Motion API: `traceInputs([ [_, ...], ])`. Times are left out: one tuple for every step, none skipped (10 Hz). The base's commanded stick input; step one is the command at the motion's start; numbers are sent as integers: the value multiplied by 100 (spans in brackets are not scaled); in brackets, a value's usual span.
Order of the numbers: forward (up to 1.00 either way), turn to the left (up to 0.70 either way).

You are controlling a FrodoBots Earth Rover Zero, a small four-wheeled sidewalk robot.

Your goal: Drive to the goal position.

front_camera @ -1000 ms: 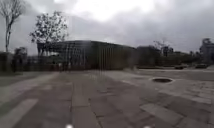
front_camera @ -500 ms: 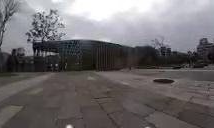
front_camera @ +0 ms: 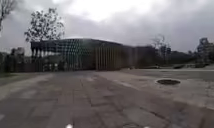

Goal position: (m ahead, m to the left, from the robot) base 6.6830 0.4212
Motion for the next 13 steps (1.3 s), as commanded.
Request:
traceInputs([
  [70, -22],
  [70, -35],
  [70, -35],
  [70, -35],
  [70, -35],
  [70, -35],
  [70, -34],
  [70, -23],
  [70, -7],
  [70, 0],
  [70, 0],
  [70, 0],
  [70, 0],
])
